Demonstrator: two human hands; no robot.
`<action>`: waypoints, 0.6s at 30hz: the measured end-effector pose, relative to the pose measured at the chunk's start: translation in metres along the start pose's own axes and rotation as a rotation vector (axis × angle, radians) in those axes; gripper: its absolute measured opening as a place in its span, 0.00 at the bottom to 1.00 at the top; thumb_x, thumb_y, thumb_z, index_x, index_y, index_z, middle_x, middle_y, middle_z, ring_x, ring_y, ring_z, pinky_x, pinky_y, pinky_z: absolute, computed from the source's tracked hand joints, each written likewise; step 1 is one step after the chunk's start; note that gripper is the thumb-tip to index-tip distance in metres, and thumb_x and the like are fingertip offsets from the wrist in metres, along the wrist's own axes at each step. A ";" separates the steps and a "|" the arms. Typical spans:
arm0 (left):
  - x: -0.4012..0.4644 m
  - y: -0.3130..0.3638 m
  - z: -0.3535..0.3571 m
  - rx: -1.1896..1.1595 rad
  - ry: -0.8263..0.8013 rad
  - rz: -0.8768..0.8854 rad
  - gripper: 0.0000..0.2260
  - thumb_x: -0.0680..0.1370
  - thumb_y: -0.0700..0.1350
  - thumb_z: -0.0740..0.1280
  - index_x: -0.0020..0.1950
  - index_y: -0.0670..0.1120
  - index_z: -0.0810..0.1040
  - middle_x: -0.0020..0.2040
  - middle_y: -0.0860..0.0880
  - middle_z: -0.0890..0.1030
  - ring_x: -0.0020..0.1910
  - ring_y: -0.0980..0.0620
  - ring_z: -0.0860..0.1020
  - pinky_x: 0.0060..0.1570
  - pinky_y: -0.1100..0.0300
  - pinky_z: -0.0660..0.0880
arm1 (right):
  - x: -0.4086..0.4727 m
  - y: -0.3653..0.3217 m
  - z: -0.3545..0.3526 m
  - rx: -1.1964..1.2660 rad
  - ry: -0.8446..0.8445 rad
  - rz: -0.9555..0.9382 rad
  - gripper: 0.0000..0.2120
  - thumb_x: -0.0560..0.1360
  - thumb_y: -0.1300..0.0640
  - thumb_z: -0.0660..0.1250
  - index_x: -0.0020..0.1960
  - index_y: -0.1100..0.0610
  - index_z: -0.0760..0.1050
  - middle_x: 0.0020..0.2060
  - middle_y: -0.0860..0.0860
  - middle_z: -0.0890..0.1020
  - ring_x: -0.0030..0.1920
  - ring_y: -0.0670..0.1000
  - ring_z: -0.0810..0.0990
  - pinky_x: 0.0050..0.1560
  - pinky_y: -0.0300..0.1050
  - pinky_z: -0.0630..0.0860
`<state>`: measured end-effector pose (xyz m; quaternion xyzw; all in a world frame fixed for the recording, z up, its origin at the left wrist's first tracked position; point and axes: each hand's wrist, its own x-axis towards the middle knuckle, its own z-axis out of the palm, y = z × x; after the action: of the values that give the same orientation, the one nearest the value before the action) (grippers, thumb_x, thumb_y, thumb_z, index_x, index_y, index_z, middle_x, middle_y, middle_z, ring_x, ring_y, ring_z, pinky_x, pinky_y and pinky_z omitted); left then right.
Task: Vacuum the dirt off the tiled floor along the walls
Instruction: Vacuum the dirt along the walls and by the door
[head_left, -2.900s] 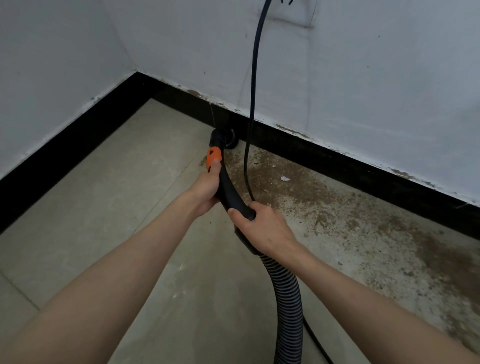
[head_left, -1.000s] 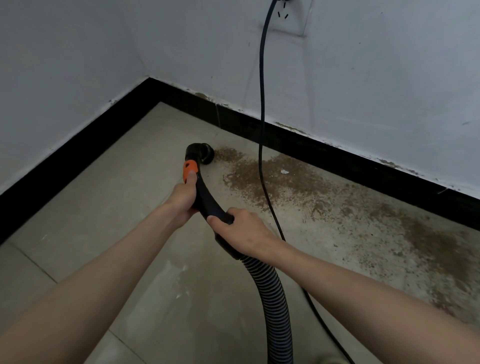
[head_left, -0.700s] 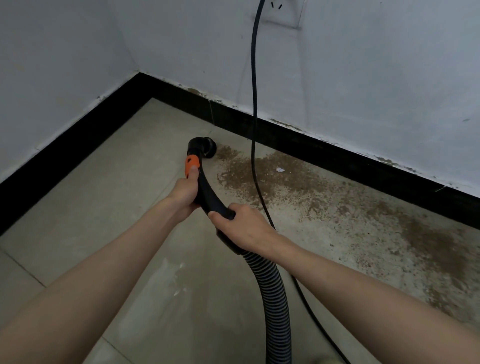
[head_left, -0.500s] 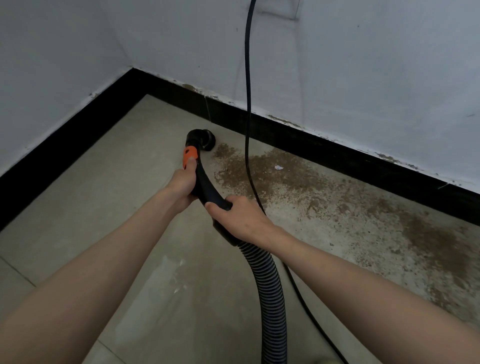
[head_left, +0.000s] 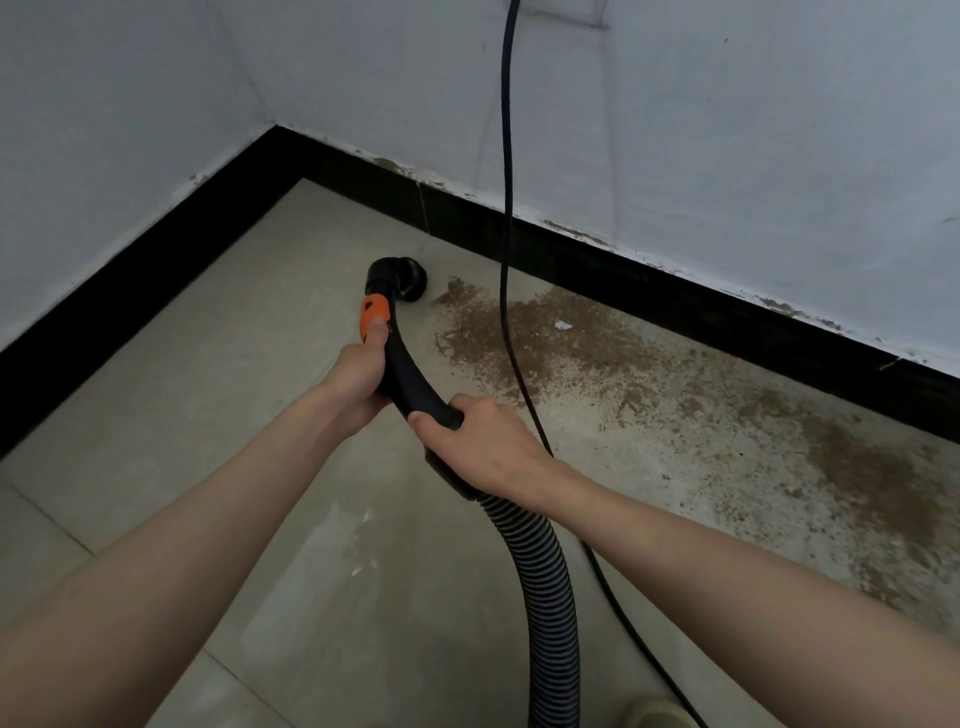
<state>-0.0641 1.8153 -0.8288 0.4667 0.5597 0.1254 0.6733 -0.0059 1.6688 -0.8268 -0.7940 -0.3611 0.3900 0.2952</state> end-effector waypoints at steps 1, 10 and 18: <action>-0.003 -0.001 -0.003 -0.008 0.011 0.002 0.24 0.82 0.56 0.55 0.67 0.36 0.67 0.48 0.46 0.76 0.45 0.51 0.76 0.37 0.60 0.72 | -0.002 -0.002 0.001 -0.001 -0.008 -0.006 0.20 0.75 0.34 0.60 0.44 0.52 0.73 0.38 0.51 0.82 0.38 0.53 0.81 0.38 0.48 0.78; -0.039 -0.037 -0.032 -0.049 0.005 -0.082 0.26 0.81 0.57 0.55 0.67 0.36 0.67 0.47 0.46 0.75 0.44 0.51 0.75 0.42 0.58 0.73 | -0.043 0.003 0.024 0.025 -0.104 -0.020 0.19 0.74 0.34 0.60 0.42 0.50 0.72 0.37 0.49 0.82 0.36 0.49 0.81 0.37 0.47 0.79; -0.053 -0.048 -0.031 -0.083 -0.010 -0.096 0.27 0.81 0.57 0.55 0.68 0.36 0.66 0.49 0.45 0.74 0.47 0.49 0.76 0.43 0.58 0.73 | -0.061 0.004 0.021 -0.005 -0.111 -0.011 0.20 0.74 0.35 0.60 0.44 0.52 0.73 0.38 0.50 0.83 0.38 0.51 0.82 0.42 0.51 0.81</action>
<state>-0.1266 1.7678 -0.8300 0.4114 0.5723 0.1138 0.7002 -0.0486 1.6215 -0.8165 -0.7701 -0.3822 0.4306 0.2748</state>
